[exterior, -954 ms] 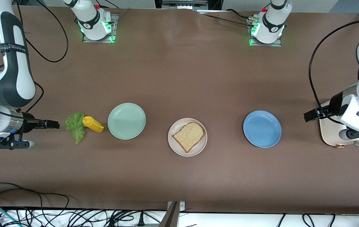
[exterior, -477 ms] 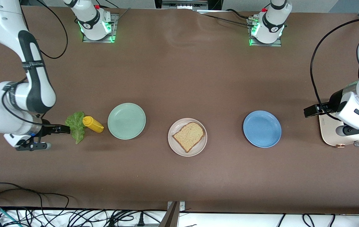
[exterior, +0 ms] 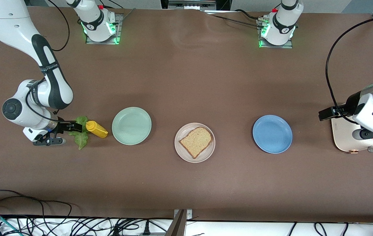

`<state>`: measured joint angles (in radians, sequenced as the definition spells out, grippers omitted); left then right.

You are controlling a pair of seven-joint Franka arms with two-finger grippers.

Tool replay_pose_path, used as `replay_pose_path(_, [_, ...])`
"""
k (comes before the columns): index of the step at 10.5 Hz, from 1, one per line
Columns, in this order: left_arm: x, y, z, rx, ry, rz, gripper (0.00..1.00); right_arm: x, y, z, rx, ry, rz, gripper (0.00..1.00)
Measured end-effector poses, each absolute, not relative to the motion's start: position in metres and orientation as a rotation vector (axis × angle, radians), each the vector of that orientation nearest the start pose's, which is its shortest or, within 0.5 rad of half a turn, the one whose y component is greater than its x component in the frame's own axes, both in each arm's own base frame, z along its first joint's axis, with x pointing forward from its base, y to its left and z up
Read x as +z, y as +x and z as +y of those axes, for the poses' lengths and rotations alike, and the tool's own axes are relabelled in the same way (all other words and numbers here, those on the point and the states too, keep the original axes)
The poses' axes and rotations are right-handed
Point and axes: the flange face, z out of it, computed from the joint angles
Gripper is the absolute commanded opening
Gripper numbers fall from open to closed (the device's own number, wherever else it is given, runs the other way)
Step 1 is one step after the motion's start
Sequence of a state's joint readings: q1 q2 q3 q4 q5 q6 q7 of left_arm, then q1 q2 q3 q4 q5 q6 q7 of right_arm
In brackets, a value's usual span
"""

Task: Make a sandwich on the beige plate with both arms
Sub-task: 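Grasp the green lettuce leaf with the right gripper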

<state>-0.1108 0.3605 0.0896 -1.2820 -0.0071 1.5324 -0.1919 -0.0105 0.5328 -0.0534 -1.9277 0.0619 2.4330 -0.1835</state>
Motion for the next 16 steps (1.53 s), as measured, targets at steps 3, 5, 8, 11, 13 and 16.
replay_pose_path(3, [0.538, 0.652, -0.025, 0.169, -3.09, -0.257, 1.0, 0.206, 0.617, -0.038, 0.023, -3.124, -0.151, 0.97])
replay_pose_path(5, [0.537, 0.652, -0.023, 0.17, -3.09, -0.263, 1.0, 0.199, 0.614, -0.04, 0.001, -3.125, -0.196, 0.8])
replay_pose_path(8, [0.536, 0.651, -0.009, 0.191, -3.085, -0.296, 1.0, 0.193, 0.611, -0.049, 0.002, -3.122, -0.249, 0.1])
replay_pose_path(11, [0.536, 0.65, -0.001, 0.203, -3.083, -0.312, 1.0, 0.193, 0.611, -0.049, 0.002, -3.118, -0.296, 0.0])
replay_pose_path(13, [0.535, 0.65, 0.003, 0.206, -3.082, -0.323, 1.0, 0.194, 0.611, -0.049, 0.0, -3.118, -0.302, 0.0])
replay_pose_path(16, [0.535, 0.65, 0.005, 0.207, -3.082, -0.326, 1.0, 0.213, 0.613, -0.049, -0.014, -3.116, -0.306, 0.0])
